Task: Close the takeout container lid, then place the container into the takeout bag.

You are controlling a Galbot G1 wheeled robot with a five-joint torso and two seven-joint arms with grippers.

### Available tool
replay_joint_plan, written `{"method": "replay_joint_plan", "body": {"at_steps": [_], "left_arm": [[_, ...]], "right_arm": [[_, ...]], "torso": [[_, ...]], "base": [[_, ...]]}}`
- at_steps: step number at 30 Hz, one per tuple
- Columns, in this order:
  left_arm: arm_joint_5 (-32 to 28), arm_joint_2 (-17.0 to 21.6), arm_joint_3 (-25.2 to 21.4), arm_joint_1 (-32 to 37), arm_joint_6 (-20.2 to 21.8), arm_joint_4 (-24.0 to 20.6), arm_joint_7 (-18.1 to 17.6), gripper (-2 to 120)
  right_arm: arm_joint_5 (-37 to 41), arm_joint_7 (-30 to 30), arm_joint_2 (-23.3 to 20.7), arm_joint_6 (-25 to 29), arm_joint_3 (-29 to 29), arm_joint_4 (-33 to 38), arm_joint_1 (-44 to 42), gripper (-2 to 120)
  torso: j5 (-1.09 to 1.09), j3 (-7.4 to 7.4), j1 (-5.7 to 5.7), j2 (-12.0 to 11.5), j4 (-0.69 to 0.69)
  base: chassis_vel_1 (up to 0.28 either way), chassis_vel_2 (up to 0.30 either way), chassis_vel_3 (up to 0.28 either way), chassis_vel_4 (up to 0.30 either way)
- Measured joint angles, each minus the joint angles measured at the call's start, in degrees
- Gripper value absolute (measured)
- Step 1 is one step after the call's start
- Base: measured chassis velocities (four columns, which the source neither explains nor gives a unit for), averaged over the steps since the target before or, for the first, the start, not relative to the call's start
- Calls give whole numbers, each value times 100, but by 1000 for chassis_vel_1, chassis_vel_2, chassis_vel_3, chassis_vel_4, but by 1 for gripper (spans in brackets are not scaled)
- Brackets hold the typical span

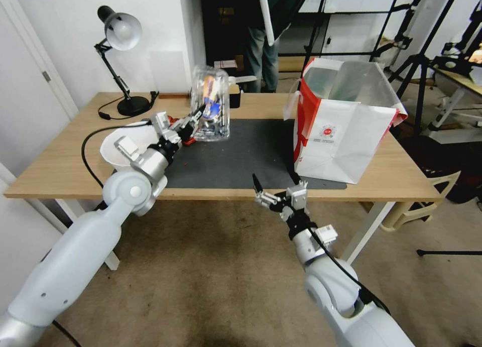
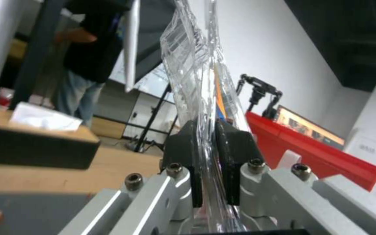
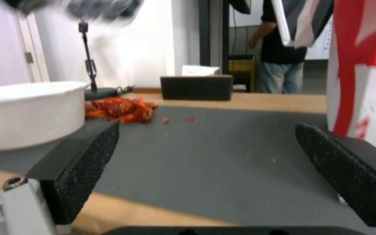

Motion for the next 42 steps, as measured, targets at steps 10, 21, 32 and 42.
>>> {"method": "replay_joint_plan", "body": {"at_steps": [10,21,32,42], "left_arm": [[449,-344,1180,-1779,-309,772,5,8],[1142,-1706,2294,-3433,-534,1910,114,7],[1752,-2377,3123,-4103,-785,2716,713,7],[2005,-2716,3418,-4178,-915,3055,882,7]], "right_arm": [[-932,292,382,541,66,99,-695,100],[-1295,372,514,699,114,41,-894,100],[-1335,382,605,698,94,-42,-904,100],[-1328,388,656,688,72,-139,-841,100]], "torso": [[1,0,0,0,0],[2,1,1,-1,-4],[1,0,1,-1,1],[1,0,1,-1,0]], "base": [[0,0,0,0],[0,0,0,0],[0,0,0,0],[0,0,0,0]]}}
